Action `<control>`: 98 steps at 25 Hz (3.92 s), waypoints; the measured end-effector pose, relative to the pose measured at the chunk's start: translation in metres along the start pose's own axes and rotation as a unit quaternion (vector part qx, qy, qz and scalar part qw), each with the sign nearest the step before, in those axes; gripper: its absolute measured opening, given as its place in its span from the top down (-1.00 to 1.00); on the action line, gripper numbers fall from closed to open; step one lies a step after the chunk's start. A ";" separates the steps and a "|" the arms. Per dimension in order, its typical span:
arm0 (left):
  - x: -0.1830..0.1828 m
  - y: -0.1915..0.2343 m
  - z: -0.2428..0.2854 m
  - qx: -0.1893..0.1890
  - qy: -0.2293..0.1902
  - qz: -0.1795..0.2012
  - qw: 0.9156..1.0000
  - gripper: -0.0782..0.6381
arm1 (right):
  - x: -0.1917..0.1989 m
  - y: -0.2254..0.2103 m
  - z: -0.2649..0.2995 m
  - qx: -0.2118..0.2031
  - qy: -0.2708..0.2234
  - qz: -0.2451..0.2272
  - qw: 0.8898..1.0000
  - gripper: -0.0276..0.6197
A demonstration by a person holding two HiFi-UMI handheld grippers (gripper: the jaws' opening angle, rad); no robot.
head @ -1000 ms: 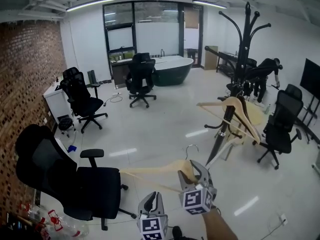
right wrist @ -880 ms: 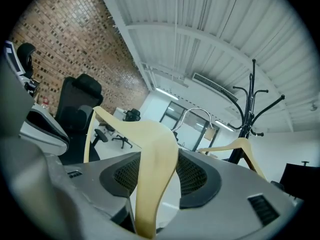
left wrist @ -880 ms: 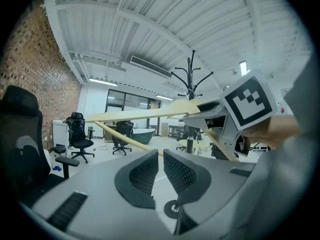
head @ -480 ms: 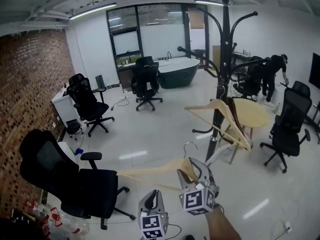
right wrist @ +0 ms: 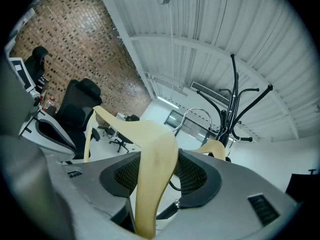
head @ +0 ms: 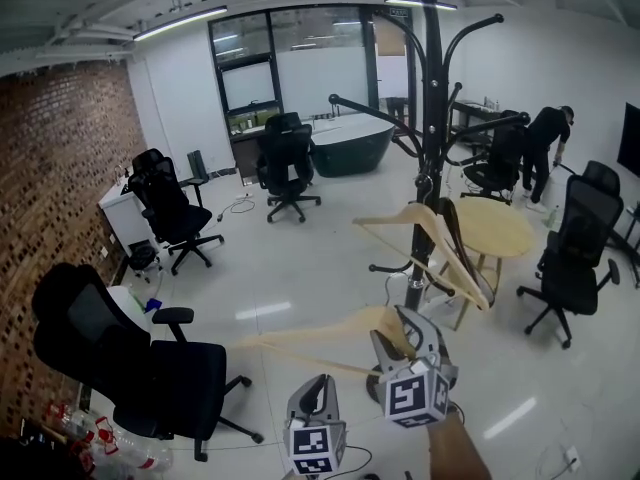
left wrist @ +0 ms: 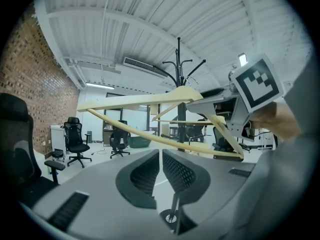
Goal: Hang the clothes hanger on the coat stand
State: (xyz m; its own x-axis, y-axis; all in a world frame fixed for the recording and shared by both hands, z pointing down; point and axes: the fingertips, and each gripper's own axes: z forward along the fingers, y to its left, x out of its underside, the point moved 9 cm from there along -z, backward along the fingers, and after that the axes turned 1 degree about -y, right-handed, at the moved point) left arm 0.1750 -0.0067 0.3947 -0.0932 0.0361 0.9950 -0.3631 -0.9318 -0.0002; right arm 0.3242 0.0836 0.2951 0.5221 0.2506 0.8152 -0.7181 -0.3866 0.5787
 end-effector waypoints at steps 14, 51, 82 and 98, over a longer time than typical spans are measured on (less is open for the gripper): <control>-0.007 0.015 0.033 0.082 -0.003 0.013 0.997 0.68 | -0.021 -0.028 0.019 0.069 0.039 -0.028 0.996 0.29; -0.044 -0.086 0.139 0.037 -0.025 0.027 0.999 0.68 | -0.005 -0.183 0.098 0.014 -0.019 -0.036 0.999 0.29; -0.023 -0.079 0.155 0.028 0.020 0.034 0.999 0.68 | 0.046 -0.191 0.133 0.085 0.016 -0.065 0.994 0.27; -0.018 -0.095 0.141 0.056 0.010 0.029 0.998 0.68 | 0.066 -0.178 0.086 0.087 0.010 -0.058 0.994 0.05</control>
State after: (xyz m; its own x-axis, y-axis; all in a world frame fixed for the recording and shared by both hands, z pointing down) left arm 0.3418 0.0299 0.3913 -0.1306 -0.0125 0.9914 -0.2500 -0.9672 -0.0451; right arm 0.5263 0.0925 0.2443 0.5861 0.3199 0.7444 -0.5625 -0.5006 0.6580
